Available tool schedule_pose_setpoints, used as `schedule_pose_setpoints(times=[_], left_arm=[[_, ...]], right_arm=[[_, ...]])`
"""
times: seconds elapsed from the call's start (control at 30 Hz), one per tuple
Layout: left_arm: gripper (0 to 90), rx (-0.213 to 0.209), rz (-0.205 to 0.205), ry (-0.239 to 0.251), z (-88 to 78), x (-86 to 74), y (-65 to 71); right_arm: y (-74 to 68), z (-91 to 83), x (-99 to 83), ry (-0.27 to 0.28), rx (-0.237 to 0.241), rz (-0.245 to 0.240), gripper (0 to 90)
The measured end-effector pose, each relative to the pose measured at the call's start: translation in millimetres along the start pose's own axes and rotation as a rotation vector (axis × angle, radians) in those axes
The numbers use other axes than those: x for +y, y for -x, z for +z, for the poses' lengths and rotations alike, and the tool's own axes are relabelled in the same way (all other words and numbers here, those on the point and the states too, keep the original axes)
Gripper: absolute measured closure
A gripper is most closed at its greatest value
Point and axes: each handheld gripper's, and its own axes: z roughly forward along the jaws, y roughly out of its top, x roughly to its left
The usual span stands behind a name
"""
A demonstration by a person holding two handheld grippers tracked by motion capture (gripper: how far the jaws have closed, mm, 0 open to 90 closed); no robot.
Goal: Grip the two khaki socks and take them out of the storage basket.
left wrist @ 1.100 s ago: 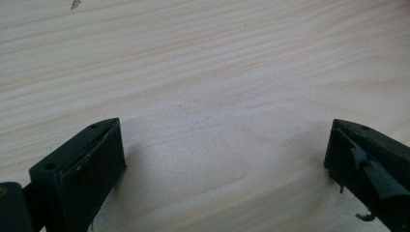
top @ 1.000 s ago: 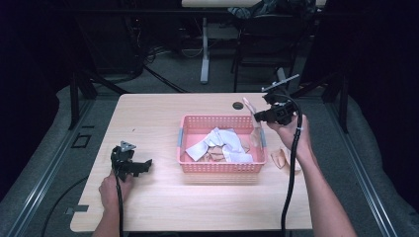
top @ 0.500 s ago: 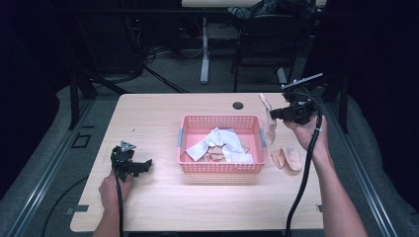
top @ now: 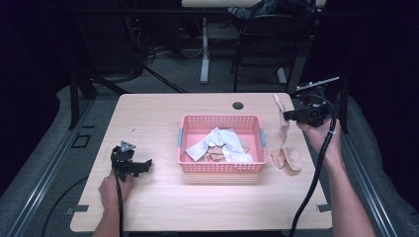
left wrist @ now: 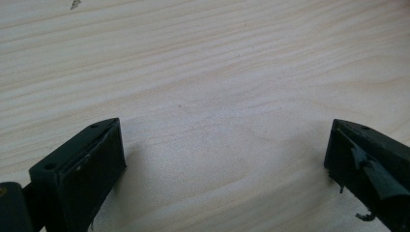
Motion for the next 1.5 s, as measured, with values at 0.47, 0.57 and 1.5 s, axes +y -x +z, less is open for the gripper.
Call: schedule_pose_setpoints(times=[0.47,0.57,1.5], left_arm=[[0.4,0.0,0.0,0.0,0.0,0.0,0.0],[0.4,0.0,0.0,-0.001,-0.1,-0.1,0.1],[0.4,0.001,-0.004,0.002,0.1,-0.1,0.3]], right_arm=[[34.0,19.3,-22.7,0.019,-0.047,0.055,87.8],[40.9,24.0,-26.6,0.024,-0.054,0.075,87.8],[48.8,136.1,-71.9,-0.145,-0.055,0.143,85.1]])
